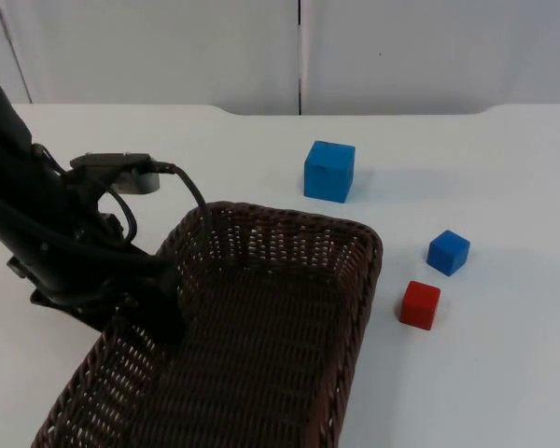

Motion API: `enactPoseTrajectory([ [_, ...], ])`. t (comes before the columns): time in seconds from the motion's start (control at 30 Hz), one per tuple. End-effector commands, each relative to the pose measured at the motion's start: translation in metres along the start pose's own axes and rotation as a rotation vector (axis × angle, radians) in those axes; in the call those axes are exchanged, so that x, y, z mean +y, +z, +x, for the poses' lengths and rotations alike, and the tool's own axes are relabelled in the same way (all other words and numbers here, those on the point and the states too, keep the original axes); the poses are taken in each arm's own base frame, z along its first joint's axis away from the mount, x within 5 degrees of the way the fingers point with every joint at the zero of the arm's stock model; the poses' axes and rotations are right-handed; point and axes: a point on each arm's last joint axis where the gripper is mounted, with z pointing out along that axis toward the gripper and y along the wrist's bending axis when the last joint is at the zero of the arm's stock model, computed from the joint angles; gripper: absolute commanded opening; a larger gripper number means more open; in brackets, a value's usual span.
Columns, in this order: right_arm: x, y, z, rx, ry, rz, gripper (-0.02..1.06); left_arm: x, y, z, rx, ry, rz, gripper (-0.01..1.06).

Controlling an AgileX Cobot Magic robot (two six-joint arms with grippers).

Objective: Pick up the basket with the left hand and place the largest block into the basket with the right hand.

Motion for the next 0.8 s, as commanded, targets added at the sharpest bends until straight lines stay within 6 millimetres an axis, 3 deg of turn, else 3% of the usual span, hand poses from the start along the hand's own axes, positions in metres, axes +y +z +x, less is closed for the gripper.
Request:
enactPoseTrajectory([
  [0.0, 0.000, 0.000, 0.000, -0.007, -0.002, 0.006, 1.05, -0.002, 0.002, -0.001, 0.000, -0.002, 0.009, 0.60],
  [0.07, 0.000, 0.000, 0.000, -0.007, -0.002, 0.006, 1.05, -0.001, 0.004, -0.001, 0.004, -0.011, 0.012, 0.48],
  [0.1, 0.000, 0.000, 0.000, -0.007, -0.002, 0.006, 1.05, -0.001, 0.004, -0.001, 0.004, -0.011, 0.012, 0.48],
  [0.23, -0.001, 0.000, 0.000, -0.006, -0.010, 0.022, 1.05, -0.003, 0.003, -0.002, -0.010, -0.049, 0.025, 0.16],
  [0.27, -0.001, 0.000, 0.000, -0.006, -0.010, 0.022, 1.05, -0.003, 0.003, -0.002, -0.010, -0.049, 0.025, 0.16],
  [0.33, -0.002, 0.000, 0.000, -0.006, -0.012, 0.026, 1.05, -0.003, 0.001, -0.003, -0.017, -0.051, 0.026, 0.00],
  [0.5, -0.002, 0.000, 0.000, -0.006, -0.012, 0.026, 1.05, -0.006, -0.008, -0.005, -0.042, -0.107, 0.033, 0.00],
  [0.63, -0.002, 0.000, 0.000, -0.006, -0.012, 0.026, 1.05, -0.013, -0.026, -0.008, -0.078, -0.121, 0.045, 0.00],
  [0.77, -0.002, 0.000, 0.000, -0.006, -0.012, 0.026, 1.05, -0.026, -0.058, -0.010, -0.142, -0.136, 0.067, 0.00],
])
